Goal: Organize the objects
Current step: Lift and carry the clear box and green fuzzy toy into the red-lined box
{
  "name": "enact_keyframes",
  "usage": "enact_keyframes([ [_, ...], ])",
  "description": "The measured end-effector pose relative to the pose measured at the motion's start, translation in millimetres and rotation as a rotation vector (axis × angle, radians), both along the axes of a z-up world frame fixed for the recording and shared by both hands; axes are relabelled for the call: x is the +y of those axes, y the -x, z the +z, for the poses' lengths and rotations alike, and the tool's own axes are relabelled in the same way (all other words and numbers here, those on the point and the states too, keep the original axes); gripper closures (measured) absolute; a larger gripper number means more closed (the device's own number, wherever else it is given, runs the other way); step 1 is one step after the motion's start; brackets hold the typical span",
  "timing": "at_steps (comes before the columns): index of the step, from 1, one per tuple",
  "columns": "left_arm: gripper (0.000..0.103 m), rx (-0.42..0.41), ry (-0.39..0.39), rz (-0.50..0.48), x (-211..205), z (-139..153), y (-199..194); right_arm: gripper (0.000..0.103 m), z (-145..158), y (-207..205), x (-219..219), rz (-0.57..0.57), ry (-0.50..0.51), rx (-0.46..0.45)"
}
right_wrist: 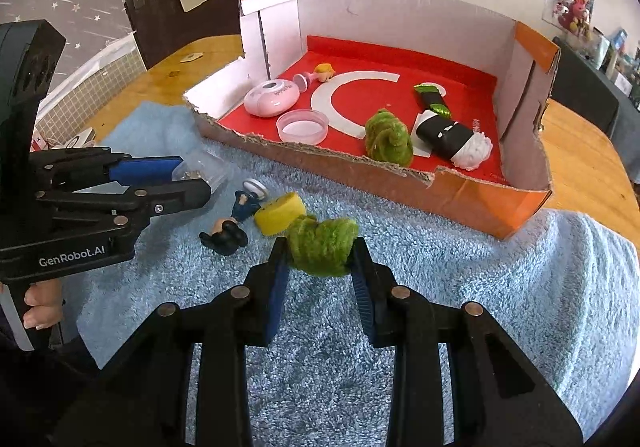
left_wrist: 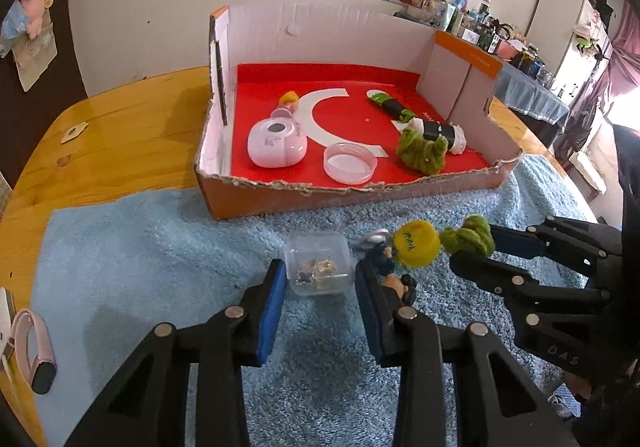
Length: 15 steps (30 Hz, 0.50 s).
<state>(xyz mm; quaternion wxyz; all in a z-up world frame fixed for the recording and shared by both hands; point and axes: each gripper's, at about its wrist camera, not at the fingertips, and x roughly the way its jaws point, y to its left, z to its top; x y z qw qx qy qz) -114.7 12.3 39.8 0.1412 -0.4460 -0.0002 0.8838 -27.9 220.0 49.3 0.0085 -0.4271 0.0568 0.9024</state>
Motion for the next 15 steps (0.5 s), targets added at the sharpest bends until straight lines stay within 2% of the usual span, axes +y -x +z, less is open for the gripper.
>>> enact_keyframes([
  [9,0.066,0.009,-0.016,0.001,-5.3,4.3,-4.3,0.074,5.1,-1.4,1.7,-0.004,0.006,0.023],
  [15,0.066,0.058,-0.045,-0.010,-7.7,26.4,-16.2,0.074,26.7,-7.1,1.2,0.000,-0.006,0.076],
])
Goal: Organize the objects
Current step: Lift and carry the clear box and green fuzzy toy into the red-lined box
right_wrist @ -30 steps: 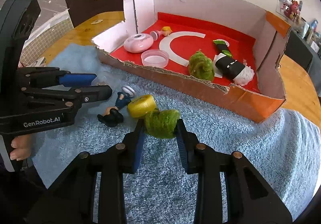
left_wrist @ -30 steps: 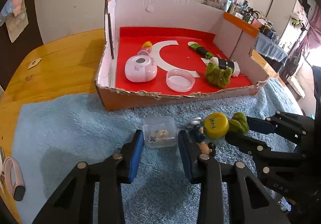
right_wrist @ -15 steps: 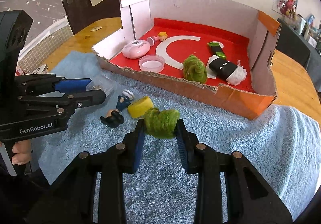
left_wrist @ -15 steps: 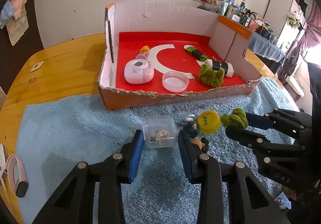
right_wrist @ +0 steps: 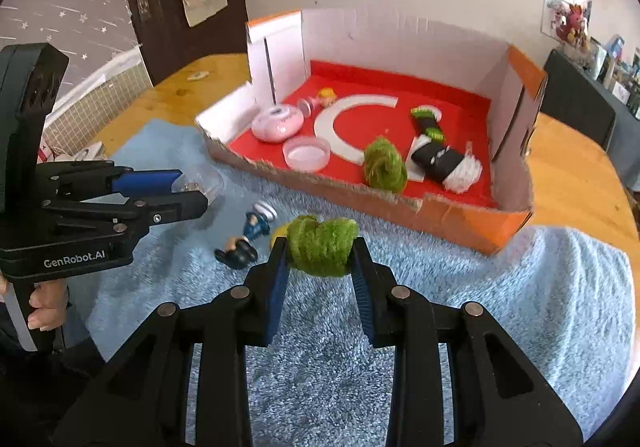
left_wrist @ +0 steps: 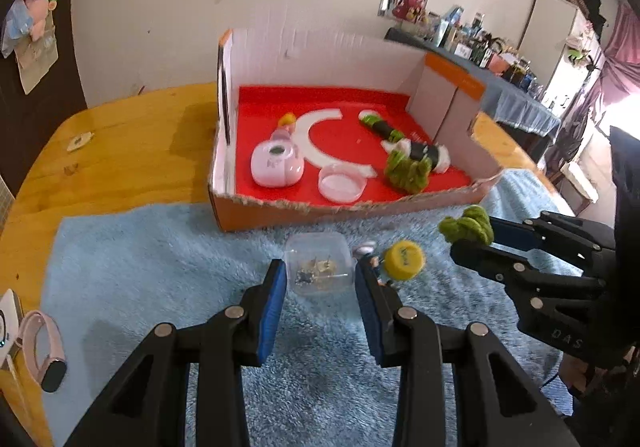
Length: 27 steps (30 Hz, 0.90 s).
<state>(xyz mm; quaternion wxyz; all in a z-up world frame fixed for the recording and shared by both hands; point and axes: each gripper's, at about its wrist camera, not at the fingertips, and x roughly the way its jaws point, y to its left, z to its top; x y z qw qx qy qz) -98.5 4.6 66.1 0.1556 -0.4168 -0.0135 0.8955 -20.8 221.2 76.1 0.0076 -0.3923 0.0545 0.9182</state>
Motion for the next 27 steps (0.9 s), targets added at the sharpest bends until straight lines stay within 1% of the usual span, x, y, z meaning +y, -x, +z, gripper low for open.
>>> enact_keyframes([
  [3,0.066,0.040,-0.006,-0.007,0.1,14.8,-6.9,0.074,12.1,-3.1,1.1,-0.008,-0.005,0.030],
  [7,0.066,0.061,-0.008,-0.011,0.2,24.2,-10.9,0.074,24.0,-5.0,2.6,-0.013,-0.015,0.059],
  [14,0.066,0.063,-0.010,-0.011,-0.2,25.2,-11.9,0.074,22.4,-4.3,5.6,-0.024,-0.003,0.049],
  [18,0.066,0.068,-0.020,-0.017,0.8,32.9,-9.3,0.074,28.7,-1.1,9.1,-0.023,0.003,0.064],
  [20,0.066,0.066,-0.034,-0.037,2.2,38.5,-3.3,0.074,33.9,6.6,13.3,-0.020,0.000,0.074],
  [23,0.066,0.055,-0.054,-0.059,5.4,45.7,14.0,0.074,39.0,26.4,24.2,-0.021,0.009,0.062],
  [27,0.066,0.022,-0.065,-0.102,14.4,48.1,44.1,0.074,38.7,57.7,37.2,-0.013,0.019,0.013],
])
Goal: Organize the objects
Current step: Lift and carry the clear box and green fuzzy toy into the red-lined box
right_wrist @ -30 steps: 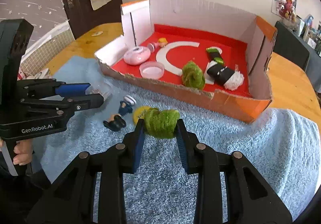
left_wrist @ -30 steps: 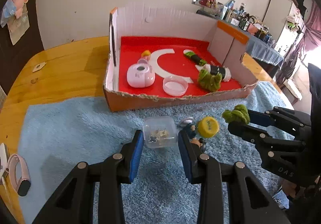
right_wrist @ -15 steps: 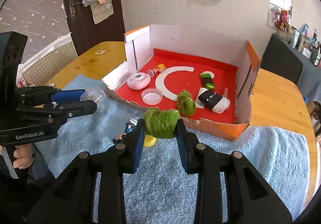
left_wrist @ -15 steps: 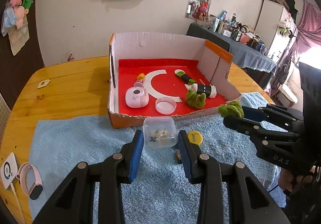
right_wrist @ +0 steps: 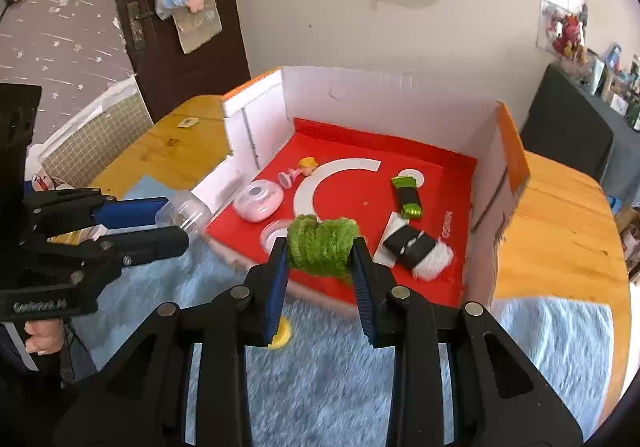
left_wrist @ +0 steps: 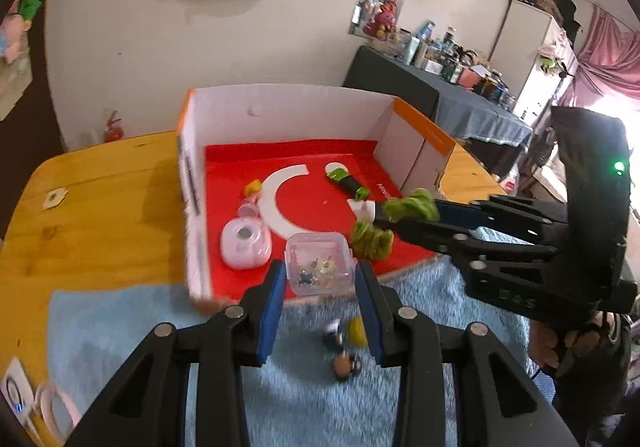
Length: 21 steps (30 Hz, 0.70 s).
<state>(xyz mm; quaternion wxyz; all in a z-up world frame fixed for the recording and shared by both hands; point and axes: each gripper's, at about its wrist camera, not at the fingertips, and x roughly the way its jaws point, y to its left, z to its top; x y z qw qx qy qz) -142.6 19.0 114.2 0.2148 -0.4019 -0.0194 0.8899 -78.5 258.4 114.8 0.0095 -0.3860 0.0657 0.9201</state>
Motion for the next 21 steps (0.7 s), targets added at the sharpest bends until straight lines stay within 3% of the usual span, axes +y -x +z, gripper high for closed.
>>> enact_keyframes([
  [9,0.066,-0.065,0.067,-0.085,25.0,-10.0,70.4,0.074,-25.0,60.4,26.6,0.012,-0.016,-0.159],
  [15,0.066,-0.135,0.135,-0.121,36.1,-32.5,107.6,0.074,-46.5,85.6,40.8,0.027,-0.014,-0.263],
  [21,0.066,-0.221,0.150,-0.126,34.8,-57.3,134.6,0.074,-58.2,99.0,43.8,0.057,-0.027,-0.328],
])
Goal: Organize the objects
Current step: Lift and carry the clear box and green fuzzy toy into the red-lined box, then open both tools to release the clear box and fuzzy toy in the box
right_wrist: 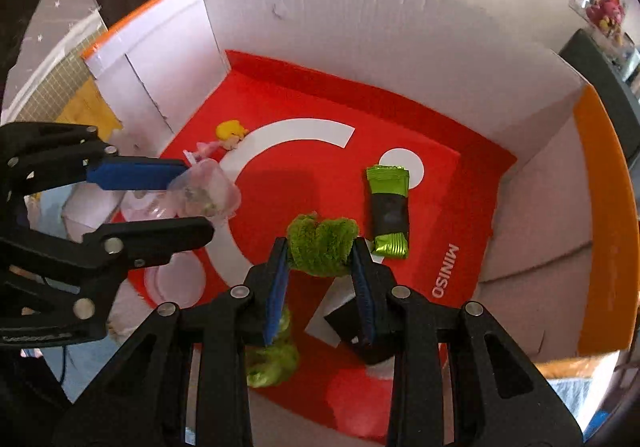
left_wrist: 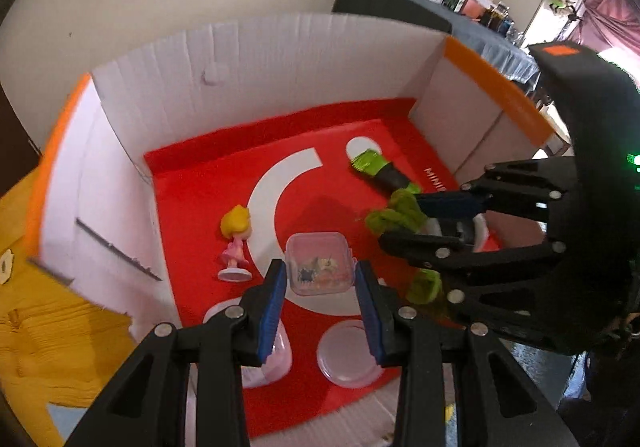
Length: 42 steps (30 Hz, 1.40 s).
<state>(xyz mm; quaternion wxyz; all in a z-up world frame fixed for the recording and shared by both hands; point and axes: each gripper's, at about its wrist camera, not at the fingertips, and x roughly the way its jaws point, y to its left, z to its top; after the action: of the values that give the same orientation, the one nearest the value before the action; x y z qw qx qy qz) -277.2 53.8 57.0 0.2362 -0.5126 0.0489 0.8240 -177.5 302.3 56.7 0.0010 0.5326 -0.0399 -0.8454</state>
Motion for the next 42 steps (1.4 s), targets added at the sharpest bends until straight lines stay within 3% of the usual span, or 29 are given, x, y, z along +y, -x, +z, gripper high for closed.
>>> enact_keyframes([
  [8,0.066,-0.058,-0.008,-0.005,-0.9,-13.9,9.7,0.073,-5.7,1.9,3.1,0.014,0.014,-0.029],
  [21,0.066,-0.080,-0.025,-0.007,-3.6,-14.3,12.5,0.072,-6.6,-10.1,-0.2,0.024,0.007,-0.038],
  [27,0.065,-0.089,-0.038,0.000,-6.4,-14.3,13.4,0.060,-7.0,-18.1,-2.3,0.031,-0.010,-0.039],
  [42,0.059,-0.093,-0.061,0.009,-8.5,-9.8,14.4,0.057,-4.3,-41.7,-4.3,0.043,-0.013,-0.036],
])
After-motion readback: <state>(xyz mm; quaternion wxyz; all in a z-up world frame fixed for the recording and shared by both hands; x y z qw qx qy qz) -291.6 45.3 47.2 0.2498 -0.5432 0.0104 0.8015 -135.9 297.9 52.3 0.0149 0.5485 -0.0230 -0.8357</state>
